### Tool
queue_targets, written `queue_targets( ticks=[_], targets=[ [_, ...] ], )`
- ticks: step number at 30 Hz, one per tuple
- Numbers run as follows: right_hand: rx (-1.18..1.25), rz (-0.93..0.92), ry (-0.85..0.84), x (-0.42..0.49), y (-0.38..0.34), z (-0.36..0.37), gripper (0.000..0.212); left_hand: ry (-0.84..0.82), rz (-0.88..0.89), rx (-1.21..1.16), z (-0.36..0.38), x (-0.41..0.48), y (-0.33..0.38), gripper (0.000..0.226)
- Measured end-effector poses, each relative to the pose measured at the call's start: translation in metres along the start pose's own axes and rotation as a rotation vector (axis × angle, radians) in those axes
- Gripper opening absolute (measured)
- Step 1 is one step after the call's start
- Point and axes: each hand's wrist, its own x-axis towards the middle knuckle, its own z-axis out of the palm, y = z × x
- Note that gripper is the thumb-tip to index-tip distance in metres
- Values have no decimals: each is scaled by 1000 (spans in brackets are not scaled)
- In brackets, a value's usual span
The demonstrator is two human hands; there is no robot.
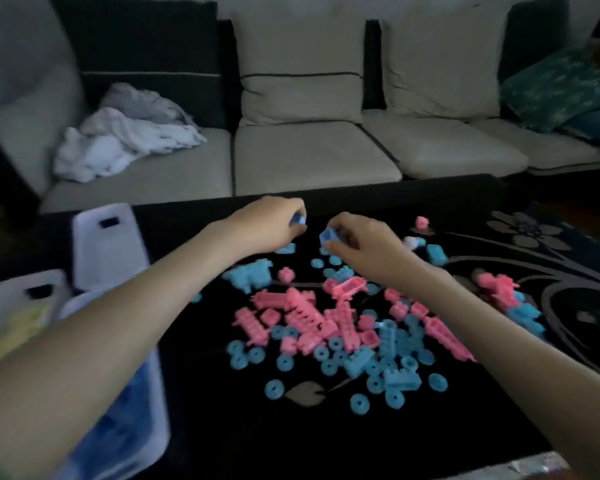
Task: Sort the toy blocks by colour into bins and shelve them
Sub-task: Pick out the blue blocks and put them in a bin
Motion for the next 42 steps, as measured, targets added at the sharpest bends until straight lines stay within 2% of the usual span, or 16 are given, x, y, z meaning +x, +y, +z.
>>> queue_targets(
  ticks=[3,6,10,14,17,21,28,32,34,36,39,42],
  targets=[
    [80,-206,-160,2,-78,35,23,-9,-161,34,-28,-83,-51,16],
    [154,-366,-238,-4,-140,72,22,-44,-371,4,-45,-164,-87,18],
    [232,-344,-327,-13,-178,117,24,-115,-512,14,-32,-219,-110,20],
    [197,-296,-550,-23,-182,133,58,-243,-491,143,-15,-226,-104,28],
    [87,-267,-482,-22,-162,117,61,-123,-453,234,-23,-211,-92,33],
    [49,-89,-401,-15,-111,84,56,44,-349,203,-26,-168,-56,36],
    [-92,257,-252,-4,15,43,46,-76,-188,-116,8,-60,4,37],
    [-81,493,-18,6,83,22,55,-120,-172,-205,40,-17,32,38],
    [-167,629,49,8,111,13,56,-153,-163,-214,57,-4,40,42],
    [-279,699,-18,9,134,11,57,-164,-155,-222,69,5,46,45],
    [-371,691,-137,10,156,17,51,-166,-136,-184,80,15,53,43],
    [-408,634,-96,12,160,21,40,-157,-113,-140,88,20,57,42]
  ],
)
